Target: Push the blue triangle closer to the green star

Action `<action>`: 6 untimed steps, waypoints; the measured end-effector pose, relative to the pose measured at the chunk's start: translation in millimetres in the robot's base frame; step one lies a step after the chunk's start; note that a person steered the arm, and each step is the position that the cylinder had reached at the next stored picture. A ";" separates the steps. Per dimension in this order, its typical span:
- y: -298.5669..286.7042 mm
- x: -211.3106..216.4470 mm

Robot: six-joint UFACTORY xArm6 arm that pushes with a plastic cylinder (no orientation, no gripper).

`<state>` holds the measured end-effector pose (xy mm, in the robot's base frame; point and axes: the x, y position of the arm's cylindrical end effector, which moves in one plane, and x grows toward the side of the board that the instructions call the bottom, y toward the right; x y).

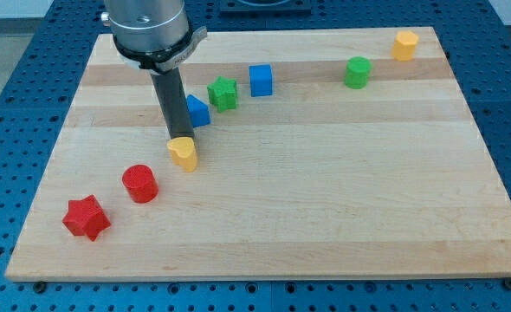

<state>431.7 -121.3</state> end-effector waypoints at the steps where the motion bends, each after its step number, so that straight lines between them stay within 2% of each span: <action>1: -0.4 -9.9; 3: -39.0 -20.2; 4: -49.0 -42.6; 6: -24.9 -51.0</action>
